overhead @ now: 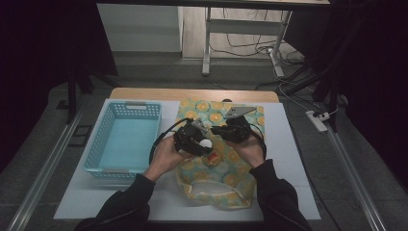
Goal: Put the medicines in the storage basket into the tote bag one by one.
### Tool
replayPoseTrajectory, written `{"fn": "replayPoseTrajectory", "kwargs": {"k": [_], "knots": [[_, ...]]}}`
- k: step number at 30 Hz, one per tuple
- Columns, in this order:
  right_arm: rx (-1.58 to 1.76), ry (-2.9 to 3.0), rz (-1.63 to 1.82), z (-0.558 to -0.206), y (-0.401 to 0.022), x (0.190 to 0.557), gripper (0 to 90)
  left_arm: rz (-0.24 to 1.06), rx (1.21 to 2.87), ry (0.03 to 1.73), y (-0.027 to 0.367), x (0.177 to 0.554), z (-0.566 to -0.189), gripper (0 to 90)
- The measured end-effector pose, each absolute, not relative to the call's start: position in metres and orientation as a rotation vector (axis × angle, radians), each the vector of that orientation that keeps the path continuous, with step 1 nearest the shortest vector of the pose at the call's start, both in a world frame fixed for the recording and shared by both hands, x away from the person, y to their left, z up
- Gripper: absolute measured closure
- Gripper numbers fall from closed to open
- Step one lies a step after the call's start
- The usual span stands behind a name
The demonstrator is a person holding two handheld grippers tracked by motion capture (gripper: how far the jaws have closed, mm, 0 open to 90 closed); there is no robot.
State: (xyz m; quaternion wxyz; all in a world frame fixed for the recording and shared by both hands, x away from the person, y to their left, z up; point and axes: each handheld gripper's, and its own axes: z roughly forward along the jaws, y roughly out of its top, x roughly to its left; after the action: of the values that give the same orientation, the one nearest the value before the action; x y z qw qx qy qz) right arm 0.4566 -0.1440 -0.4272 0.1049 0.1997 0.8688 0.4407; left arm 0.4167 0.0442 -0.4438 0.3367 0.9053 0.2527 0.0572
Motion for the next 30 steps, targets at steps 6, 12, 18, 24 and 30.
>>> {"fn": "replayPoseTrajectory", "kwargs": {"k": [6,12,18,24,30], "knots": [[0.589,2.559,1.296,-0.427,-0.144,0.457,90.0,0.146,2.371,0.66,0.034,0.422,-0.452,50.5],[0.586,2.558,1.295,-0.428,-0.144,0.457,90.0,0.159,2.39,0.664,0.029,0.428,-0.461,50.5],[0.593,2.559,1.295,-0.429,-0.144,0.457,90.0,0.164,2.397,0.673,0.025,0.431,-0.468,50.5],[0.593,2.559,1.295,-0.429,-0.145,0.457,90.0,0.157,2.382,0.675,0.024,0.434,-0.471,50.1],[0.596,2.557,1.296,-0.428,-0.145,0.457,90.0,0.154,2.335,0.689,0.029,0.433,-0.467,43.6]]}}
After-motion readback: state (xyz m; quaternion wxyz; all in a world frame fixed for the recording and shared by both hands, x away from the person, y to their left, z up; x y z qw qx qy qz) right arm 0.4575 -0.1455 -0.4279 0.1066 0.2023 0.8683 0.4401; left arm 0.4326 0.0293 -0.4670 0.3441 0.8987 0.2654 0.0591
